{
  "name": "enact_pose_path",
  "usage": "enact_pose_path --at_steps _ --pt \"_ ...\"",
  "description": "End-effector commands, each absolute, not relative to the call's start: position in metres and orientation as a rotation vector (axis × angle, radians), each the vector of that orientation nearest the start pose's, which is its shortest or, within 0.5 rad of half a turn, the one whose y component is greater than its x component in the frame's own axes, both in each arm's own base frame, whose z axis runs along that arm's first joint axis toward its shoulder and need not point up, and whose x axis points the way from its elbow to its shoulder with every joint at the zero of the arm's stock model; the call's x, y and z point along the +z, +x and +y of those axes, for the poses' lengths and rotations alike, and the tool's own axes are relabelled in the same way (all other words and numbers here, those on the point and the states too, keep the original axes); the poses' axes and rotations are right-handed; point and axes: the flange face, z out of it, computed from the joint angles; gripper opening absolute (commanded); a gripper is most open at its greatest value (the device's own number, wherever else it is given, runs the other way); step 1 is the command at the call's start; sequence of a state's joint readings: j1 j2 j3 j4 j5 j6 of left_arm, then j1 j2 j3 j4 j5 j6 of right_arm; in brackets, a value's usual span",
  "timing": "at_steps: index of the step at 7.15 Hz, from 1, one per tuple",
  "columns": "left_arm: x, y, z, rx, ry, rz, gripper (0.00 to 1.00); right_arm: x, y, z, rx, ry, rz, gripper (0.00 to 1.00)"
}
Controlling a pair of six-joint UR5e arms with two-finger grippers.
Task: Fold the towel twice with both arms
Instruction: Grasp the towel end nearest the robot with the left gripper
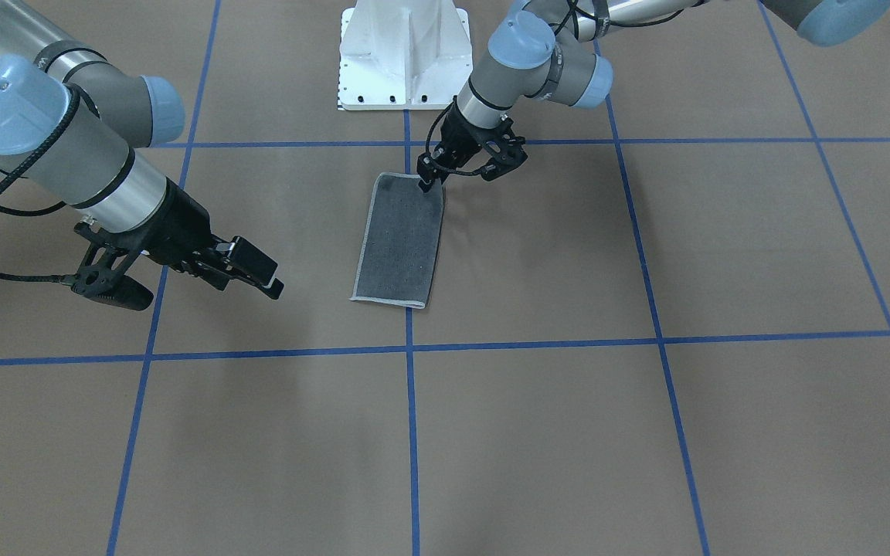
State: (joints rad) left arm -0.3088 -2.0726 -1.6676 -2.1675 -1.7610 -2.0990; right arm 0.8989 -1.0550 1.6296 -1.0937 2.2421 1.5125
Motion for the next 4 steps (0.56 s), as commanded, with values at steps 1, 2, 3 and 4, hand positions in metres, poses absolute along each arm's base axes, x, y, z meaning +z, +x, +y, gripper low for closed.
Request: enact_pose_path --at_steps 1,2,3,4 --pt "0.2543 0.5883 -0.3096 -0.620 -0.301 1.194 0.25 0.2737 -0.3533 -0.5588 0.391 -0.077 -1.174 1.00" --pt "0.2537 0.5879 -0.3095 -0.625 -0.305 1.195 0.06 0.2751 -0.3538 -0.5594 0.393 -0.079 -1.172 1.00" --pt "0.2530 0.5870 -0.3102 -0.627 -0.305 1.196 0.00 0.2750 -0.3539 -0.5593 0.392 -0.080 -1.172 1.00" --pt "0.2461 0.5856 -0.3117 -0.627 -0.307 1.207 0.00 0.2750 -0.3539 -0.5593 0.392 -0.080 -1.172 1.00"
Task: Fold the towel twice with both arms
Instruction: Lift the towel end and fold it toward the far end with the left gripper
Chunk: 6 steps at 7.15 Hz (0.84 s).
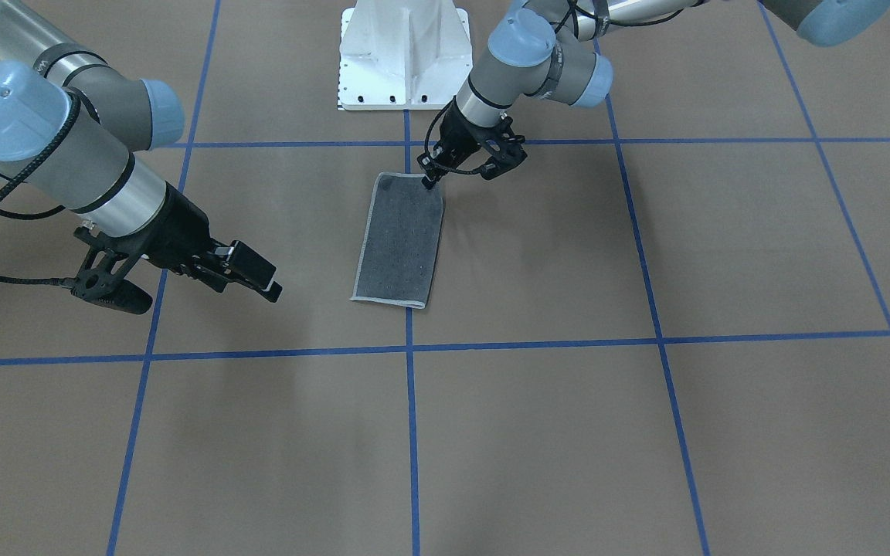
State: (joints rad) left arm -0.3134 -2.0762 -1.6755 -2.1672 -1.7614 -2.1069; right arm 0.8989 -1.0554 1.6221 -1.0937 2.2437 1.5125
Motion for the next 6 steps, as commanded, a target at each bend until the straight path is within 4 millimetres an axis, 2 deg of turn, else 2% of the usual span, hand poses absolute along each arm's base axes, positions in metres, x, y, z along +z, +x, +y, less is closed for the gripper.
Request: enact_pose_path --at_steps 1,3,6 --pt "0.231 0.586 -0.315 -0.627 -0.306 1.222 0.00 0.275 -0.354 -0.559 0.392 -0.080 -1.172 1.00" --pt "0.198 0.586 -0.331 -0.649 -0.294 1.219 0.00 0.282 -0.353 -0.558 0.393 -0.084 -1.165 1.00" --pt "0.197 0.571 -0.366 -0.702 -0.261 1.226 0.00 0.287 -0.352 -0.558 0.393 -0.085 -1.159 1.00"
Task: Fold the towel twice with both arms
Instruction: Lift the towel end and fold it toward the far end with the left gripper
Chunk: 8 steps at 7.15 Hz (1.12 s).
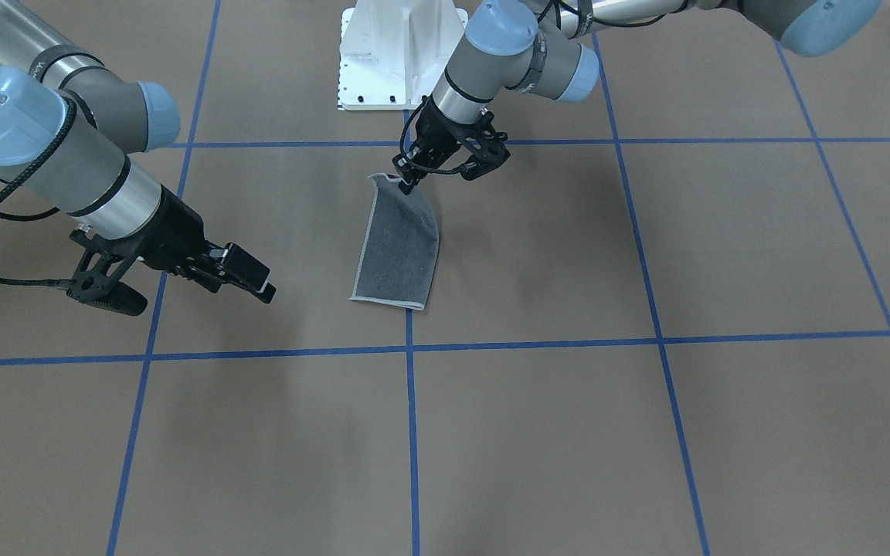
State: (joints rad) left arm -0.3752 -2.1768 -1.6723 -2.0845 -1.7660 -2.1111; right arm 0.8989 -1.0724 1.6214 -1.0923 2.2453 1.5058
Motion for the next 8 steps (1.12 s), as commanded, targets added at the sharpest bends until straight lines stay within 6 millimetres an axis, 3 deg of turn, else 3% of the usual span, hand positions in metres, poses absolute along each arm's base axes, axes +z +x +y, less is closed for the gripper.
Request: enact_pose_path --at_steps 1,5,8 --pt "0.195 0.570 -0.383 -0.725 -0.248 1.225 0.00 0.287 -0.352 -0.558 0.393 -0.085 -1.159 1.00" --pt "0.166 0.589 -0.420 -0.807 -0.263 1.233 0.00 0.290 -0.353 -0.558 0.395 -0.086 -1.154 1.00" --pt "0.176 0.587 -0.447 -0.880 -0.266 1.214 0.00 0.292 -0.355 -0.560 0.397 -0.089 -1.151 1.00"
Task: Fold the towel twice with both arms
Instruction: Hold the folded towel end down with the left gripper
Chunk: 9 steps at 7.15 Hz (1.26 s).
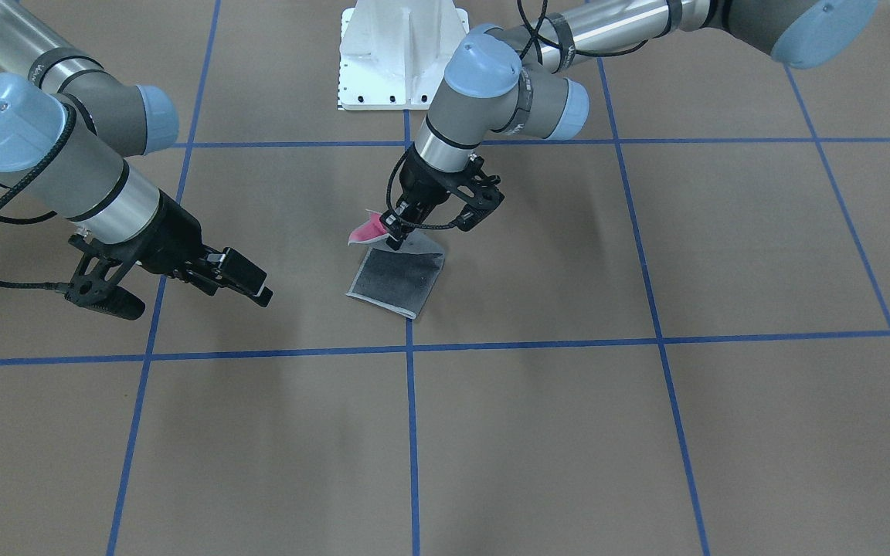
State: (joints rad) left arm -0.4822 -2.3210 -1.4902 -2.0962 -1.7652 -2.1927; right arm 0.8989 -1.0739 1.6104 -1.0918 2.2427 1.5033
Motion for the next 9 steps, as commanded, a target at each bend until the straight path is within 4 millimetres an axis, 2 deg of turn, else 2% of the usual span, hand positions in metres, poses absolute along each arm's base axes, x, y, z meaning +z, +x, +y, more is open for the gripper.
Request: enact_pose_path --at_steps 1,3,5,9 --pt "0.178 0.594 -0.452 -0.887 -0.266 1.204 0.00 0.292 -0.355 -0.561 0.398 -0.088 -1.150 1.00" --pt "0.170 0.608 -0.466 -0.903 -0.251 1.203 0.00 0.294 -0.355 -0.561 0.400 -0.089 -1.148 1.00" --pt "0.167 0.606 -0.472 -0.911 -0.248 1.203 0.00 0.294 -0.355 -0.561 0.400 -0.090 -1.147 1.00" --pt "0.179 0.610 -0.480 -0.940 -0.254 1.177 0.00 0.294 -0.355 -0.561 0.400 -0.090 -1.147 1.00"
